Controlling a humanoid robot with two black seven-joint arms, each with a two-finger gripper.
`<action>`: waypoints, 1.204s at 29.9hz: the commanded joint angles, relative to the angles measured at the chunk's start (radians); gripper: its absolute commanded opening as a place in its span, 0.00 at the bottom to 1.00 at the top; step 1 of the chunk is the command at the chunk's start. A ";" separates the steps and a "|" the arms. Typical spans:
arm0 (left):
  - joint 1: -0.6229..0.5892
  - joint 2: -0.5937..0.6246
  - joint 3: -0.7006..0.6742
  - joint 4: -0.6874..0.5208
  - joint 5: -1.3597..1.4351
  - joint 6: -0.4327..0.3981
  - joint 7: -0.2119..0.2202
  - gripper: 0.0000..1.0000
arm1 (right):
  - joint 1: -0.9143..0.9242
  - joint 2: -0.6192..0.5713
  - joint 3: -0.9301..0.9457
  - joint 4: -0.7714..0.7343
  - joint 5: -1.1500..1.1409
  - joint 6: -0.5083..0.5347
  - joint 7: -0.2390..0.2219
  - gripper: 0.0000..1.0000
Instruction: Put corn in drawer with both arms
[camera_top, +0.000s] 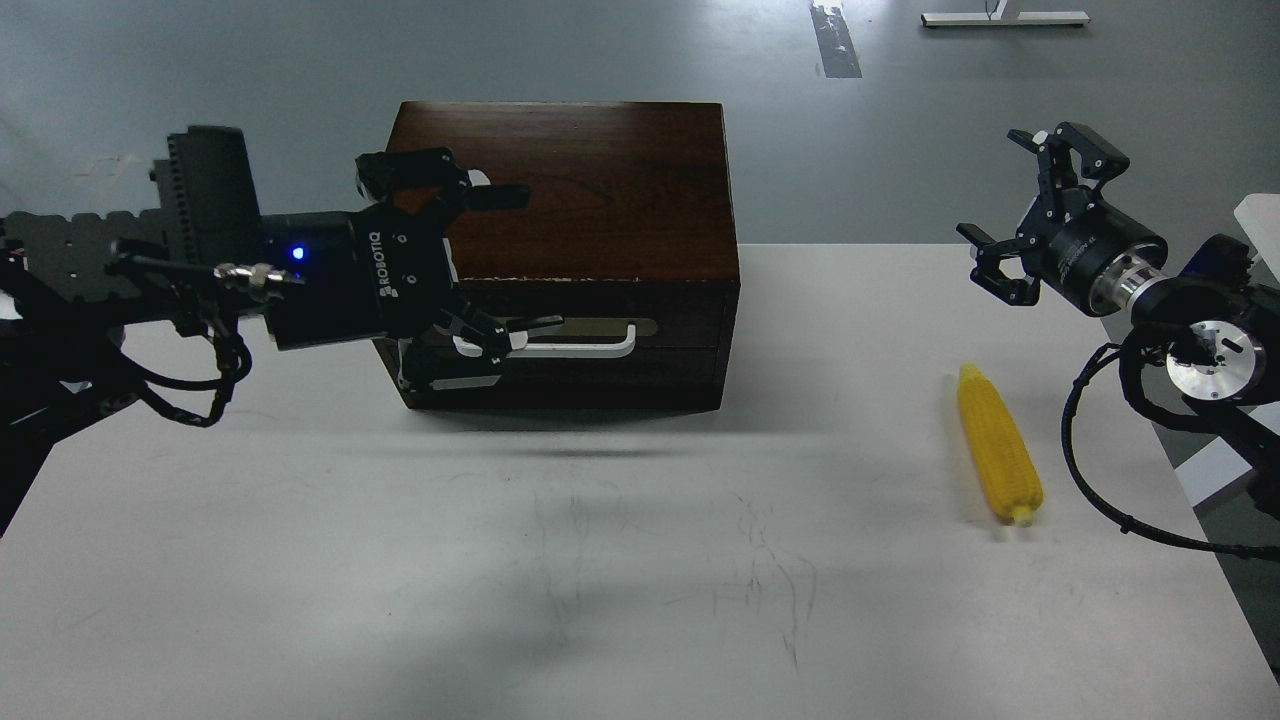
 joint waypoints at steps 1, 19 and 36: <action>-0.028 -0.052 0.044 0.006 0.015 -0.011 0.000 0.96 | -0.003 -0.008 -0.002 0.000 -0.001 -0.002 0.000 1.00; -0.059 -0.153 0.080 0.076 0.015 -0.368 0.000 0.96 | -0.008 0.009 -0.004 -0.023 -0.001 -0.008 0.000 1.00; -0.037 -0.221 0.087 0.073 0.015 -0.378 0.183 0.98 | -0.008 0.007 -0.004 -0.026 -0.001 -0.010 -0.001 1.00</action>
